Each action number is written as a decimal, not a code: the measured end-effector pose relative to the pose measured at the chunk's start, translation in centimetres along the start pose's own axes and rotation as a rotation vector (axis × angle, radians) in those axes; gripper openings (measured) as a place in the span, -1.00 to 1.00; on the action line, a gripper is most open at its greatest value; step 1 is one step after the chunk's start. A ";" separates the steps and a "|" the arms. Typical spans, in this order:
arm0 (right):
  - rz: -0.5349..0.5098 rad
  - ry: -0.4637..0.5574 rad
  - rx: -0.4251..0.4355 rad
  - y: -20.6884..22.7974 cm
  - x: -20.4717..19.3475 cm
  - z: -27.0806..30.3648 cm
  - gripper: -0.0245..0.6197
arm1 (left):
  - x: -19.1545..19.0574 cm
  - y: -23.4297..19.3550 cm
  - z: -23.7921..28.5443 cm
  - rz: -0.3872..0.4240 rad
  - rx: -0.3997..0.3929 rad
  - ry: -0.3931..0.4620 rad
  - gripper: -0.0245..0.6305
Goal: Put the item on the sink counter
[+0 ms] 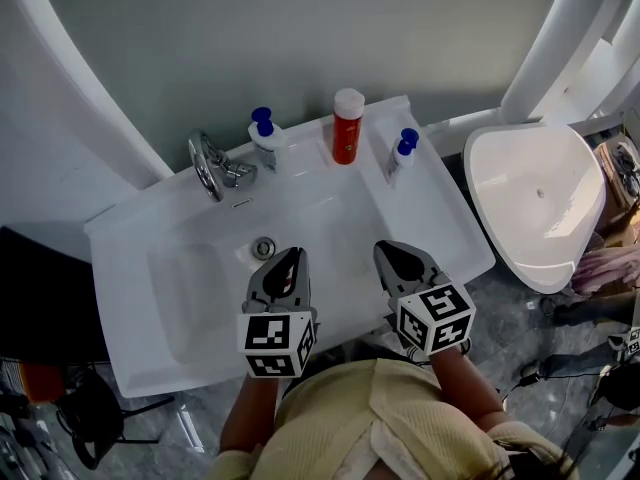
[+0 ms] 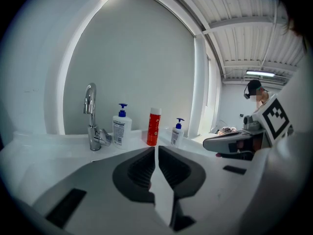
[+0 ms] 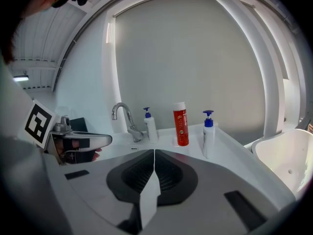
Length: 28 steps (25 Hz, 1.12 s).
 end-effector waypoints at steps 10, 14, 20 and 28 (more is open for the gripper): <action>0.003 -0.011 -0.003 -0.2 -0.5 -0.2 -0.84 | -1.0 -1.1 -1.5 -0.006 0.069 -0.030 -0.77; 0.003 -0.019 0.005 -0.4 -0.7 -0.2 -0.84 | -0.8 -1.7 -1.9 -0.008 0.087 -0.027 -0.77; -0.007 -0.036 0.008 -0.8 -0.9 -0.1 -0.84 | -1.1 -1.9 -2.1 0.004 0.093 -0.039 -0.77; -0.009 -0.023 -0.006 -0.5 -0.4 -0.1 -0.84 | -1.3 -2.0 -1.7 0.008 0.088 -0.056 -0.77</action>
Point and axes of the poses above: the fingertips, and each gripper's own axes: z forward along the fingers, y to its right, x out of its top, the point moved 6 cm from there along -z, backward along the fingers, and after that the axes turned 13 degrees about x, right-handed, at the moved point
